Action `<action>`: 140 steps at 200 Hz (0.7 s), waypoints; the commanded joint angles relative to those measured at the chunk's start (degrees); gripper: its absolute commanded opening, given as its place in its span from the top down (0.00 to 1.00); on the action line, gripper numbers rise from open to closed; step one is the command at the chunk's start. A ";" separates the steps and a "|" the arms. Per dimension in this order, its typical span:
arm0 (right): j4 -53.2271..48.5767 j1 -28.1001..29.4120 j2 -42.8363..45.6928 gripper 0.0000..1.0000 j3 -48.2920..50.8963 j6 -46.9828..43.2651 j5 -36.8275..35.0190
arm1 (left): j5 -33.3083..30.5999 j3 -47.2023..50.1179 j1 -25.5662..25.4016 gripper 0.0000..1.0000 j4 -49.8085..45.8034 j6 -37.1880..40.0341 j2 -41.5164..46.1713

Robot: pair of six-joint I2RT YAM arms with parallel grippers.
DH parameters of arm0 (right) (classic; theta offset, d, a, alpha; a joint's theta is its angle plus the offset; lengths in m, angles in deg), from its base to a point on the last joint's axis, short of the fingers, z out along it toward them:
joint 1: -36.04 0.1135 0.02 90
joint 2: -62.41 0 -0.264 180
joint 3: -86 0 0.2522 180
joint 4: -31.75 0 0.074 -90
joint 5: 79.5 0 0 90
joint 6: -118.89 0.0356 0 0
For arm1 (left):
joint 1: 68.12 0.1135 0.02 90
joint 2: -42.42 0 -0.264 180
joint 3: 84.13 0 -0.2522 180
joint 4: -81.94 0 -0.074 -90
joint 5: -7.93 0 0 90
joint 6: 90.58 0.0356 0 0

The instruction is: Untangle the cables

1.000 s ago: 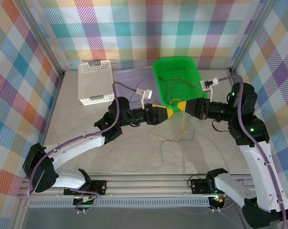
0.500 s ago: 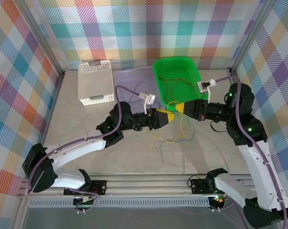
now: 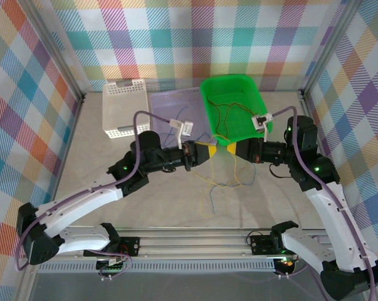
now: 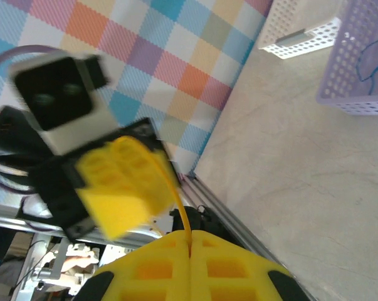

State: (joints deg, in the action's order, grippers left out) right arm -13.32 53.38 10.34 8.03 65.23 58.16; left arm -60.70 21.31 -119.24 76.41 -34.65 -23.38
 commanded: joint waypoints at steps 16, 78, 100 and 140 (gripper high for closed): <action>-2.23 0.34 2.30 0.71 1.01 -3.66 -6.81 | -6.85 -6.17 7.15 1.00 -20.11 5.92 4.42; -0.25 0.31 6.39 0.38 4.44 -5.00 -9.85 | -7.59 -20.81 26.45 1.00 -34.84 8.61 2.64; 0.44 0.32 7.91 0.28 5.61 -5.21 -10.02 | -7.26 -26.64 33.00 1.00 -36.18 9.32 -0.52; -0.92 0.35 9.53 0.03 6.63 -6.72 -11.05 | -9.41 -32.83 41.54 1.00 -35.08 10.74 -7.64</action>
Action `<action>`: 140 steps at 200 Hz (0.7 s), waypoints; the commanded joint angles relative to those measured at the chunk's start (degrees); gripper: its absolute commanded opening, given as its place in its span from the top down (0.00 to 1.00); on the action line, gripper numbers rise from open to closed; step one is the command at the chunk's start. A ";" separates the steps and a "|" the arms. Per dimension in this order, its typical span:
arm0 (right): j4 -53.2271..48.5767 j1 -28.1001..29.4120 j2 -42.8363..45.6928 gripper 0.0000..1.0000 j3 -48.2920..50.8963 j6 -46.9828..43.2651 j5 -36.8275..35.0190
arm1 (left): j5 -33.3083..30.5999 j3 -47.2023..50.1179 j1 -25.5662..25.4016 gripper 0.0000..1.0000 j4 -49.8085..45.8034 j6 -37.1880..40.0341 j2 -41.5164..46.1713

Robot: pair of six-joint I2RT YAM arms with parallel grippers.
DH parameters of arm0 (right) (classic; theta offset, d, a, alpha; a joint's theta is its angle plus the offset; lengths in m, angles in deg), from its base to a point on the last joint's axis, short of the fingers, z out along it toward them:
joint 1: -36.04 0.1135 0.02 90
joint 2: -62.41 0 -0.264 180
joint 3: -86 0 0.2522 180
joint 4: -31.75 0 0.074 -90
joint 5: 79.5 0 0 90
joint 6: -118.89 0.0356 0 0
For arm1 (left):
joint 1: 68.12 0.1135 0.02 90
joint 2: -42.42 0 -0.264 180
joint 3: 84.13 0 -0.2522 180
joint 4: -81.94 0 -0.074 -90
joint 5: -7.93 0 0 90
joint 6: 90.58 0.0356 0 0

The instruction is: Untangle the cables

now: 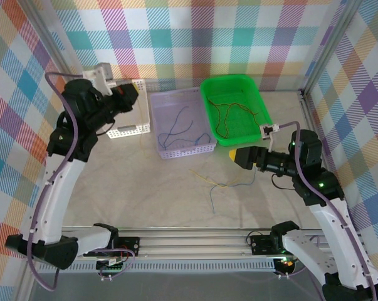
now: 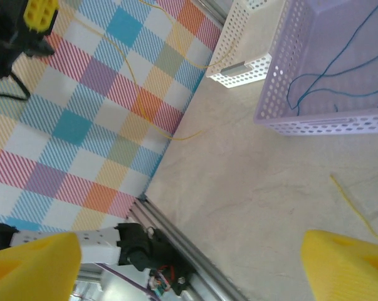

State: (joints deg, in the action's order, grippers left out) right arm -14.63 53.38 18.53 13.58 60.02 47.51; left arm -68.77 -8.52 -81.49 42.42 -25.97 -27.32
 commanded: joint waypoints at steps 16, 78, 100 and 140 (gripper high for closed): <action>0.82 0.41 2.16 0.00 1.85 -1.60 0.36 | -2.23 -4.94 5.77 1.00 -0.28 2.08 -6.60; 0.39 0.36 5.55 0.00 4.78 -1.85 1.23 | -5.04 -14.23 10.73 1.00 0.49 3.02 -18.47; -0.74 0.41 6.59 0.00 5.82 -2.33 1.21 | -5.59 -18.41 11.49 1.00 -0.47 3.82 -23.14; -2.57 0.40 7.82 0.00 7.34 -3.01 0.95 | -6.94 -24.56 11.82 1.00 -2.11 4.57 -30.77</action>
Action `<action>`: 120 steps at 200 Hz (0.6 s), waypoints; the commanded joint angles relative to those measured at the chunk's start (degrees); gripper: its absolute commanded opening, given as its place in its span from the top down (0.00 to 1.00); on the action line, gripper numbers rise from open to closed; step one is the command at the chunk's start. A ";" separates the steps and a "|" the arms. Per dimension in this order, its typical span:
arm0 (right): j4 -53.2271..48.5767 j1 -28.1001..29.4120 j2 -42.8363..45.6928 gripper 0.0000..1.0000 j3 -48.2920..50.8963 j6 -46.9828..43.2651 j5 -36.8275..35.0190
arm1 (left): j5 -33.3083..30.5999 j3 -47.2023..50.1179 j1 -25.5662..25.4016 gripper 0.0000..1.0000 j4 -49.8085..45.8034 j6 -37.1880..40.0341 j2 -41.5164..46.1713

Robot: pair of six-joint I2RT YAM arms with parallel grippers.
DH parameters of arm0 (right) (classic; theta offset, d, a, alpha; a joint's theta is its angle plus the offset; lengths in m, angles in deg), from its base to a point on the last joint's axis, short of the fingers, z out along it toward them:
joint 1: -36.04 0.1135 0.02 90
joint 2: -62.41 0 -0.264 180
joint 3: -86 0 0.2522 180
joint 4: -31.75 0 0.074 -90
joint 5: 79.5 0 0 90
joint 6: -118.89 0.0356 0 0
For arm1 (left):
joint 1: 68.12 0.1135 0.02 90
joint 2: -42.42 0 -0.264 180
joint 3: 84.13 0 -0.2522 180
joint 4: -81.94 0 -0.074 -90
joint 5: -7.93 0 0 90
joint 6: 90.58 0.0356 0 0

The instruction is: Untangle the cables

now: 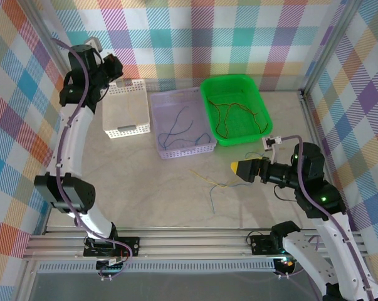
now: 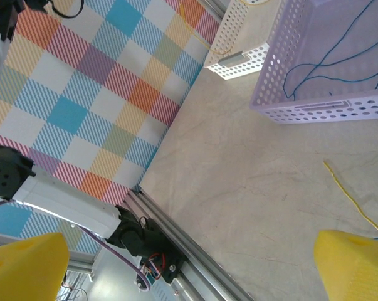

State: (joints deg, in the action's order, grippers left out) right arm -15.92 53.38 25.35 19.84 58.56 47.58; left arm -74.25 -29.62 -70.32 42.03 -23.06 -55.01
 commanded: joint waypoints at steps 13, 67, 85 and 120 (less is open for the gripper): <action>-1.46 0.41 1.49 0.00 1.55 -1.46 0.97 | -2.29 -4.97 0.71 1.00 -1.90 1.98 -5.27; -3.15 0.39 5.03 0.00 3.33 -1.30 1.74 | -6.80 -13.89 1.40 1.00 -5.71 4.54 -15.42; -3.87 0.50 5.94 0.00 4.42 -1.28 1.85 | -8.31 -16.64 2.08 1.00 -7.20 4.82 -18.55; -4.71 0.50 6.91 0.00 6.07 -0.84 1.67 | -9.00 -17.32 3.94 1.00 -6.99 2.45 -21.11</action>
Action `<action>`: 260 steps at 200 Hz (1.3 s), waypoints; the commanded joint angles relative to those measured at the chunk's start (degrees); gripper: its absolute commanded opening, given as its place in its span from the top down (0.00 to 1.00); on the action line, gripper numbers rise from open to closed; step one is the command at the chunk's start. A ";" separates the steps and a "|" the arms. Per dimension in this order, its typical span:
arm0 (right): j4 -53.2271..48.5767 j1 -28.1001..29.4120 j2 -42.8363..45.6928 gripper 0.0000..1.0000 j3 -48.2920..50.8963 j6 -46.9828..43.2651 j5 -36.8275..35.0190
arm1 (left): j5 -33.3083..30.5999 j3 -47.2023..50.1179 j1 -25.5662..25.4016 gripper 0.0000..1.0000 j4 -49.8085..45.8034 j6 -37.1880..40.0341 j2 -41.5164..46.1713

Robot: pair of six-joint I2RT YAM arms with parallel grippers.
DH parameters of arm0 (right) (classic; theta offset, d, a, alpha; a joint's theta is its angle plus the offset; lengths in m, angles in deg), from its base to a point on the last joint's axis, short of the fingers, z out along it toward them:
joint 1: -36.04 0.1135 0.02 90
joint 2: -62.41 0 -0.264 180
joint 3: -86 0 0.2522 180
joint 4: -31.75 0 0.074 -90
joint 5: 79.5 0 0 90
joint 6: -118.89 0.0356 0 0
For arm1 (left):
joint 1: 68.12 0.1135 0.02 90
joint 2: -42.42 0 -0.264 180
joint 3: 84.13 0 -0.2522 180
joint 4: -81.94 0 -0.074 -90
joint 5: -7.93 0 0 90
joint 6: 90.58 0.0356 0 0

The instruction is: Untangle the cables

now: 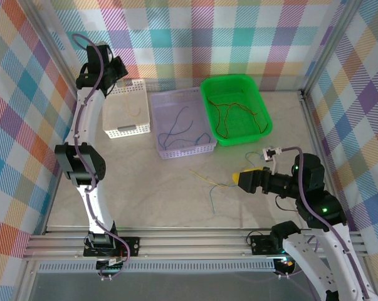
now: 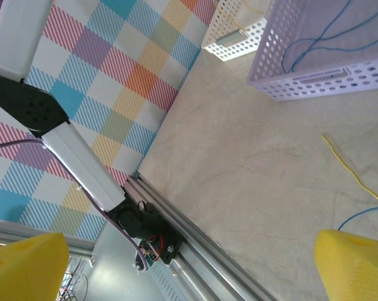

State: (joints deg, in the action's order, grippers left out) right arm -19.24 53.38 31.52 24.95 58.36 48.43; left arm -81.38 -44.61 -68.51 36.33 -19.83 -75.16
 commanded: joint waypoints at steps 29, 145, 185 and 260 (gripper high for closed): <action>-3.00 0.50 1.03 0.00 1.12 -1.84 1.08 | 0.59 -5.30 4.54 1.00 -1.76 -6.79 -3.84; 5.37 1.55 1.64 0.00 11.82 -0.40 -1.10 | 4.77 -15.71 4.37 1.00 -1.93 -18.68 -10.35; 4.85 1.81 0.72 0.00 11.03 -0.65 -0.84 | 9.58 -15.76 4.55 1.00 -1.87 -22.53 -8.57; 6.16 1.91 -0.87 0.00 10.92 -0.38 -0.85 | 11.62 -15.67 4.78 1.00 -7.40 -25.07 -2.89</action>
State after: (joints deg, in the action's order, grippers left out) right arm -14.96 54.89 31.30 36.32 58.17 47.34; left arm -71.39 -58.44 -64.18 30.82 -43.44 -83.77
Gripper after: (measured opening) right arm 0.996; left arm 0.047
